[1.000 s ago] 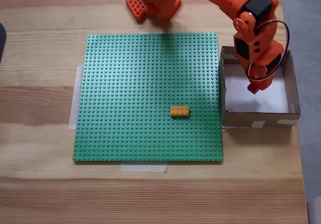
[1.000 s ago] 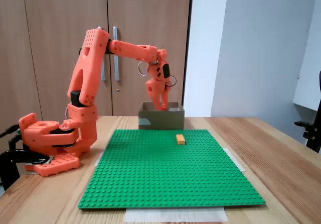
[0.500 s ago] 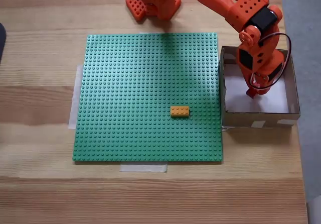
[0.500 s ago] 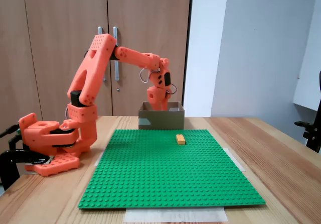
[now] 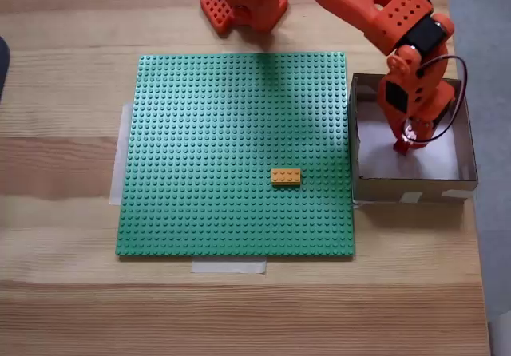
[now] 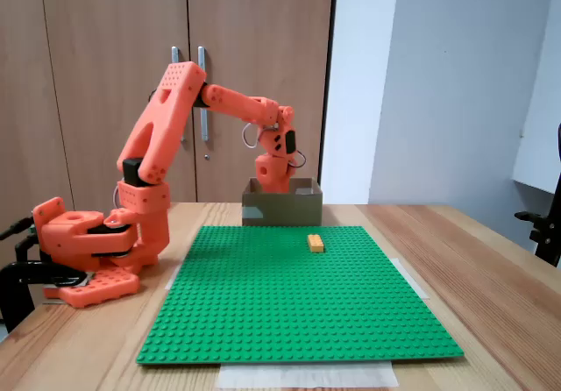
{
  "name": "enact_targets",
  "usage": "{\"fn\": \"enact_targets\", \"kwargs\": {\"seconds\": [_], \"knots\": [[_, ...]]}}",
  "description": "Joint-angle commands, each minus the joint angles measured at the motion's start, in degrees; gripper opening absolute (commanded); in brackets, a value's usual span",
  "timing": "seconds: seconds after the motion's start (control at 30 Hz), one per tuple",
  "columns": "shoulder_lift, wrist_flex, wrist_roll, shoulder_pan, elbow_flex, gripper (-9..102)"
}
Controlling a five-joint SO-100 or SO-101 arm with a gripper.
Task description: Pick the red lego block and put it in the box.
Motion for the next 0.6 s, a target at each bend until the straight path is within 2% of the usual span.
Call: {"fn": "enact_targets", "kwargs": {"seconds": [0.0,0.07,0.1,0.23,0.33,0.57], "knots": [[0.5,0.5,-1.1,-0.4,-2.5,2],[0.6,0.6,-1.3,-0.5,-2.5,3],[0.6,1.1,-0.9,-0.7,-2.5,14],[0.7,0.9,-0.7,-0.7,-2.3,15],[1.1,0.3,0.3,-0.7,-2.3,24],[3.9,-1.4,1.1,0.4,-0.7,21]]}}
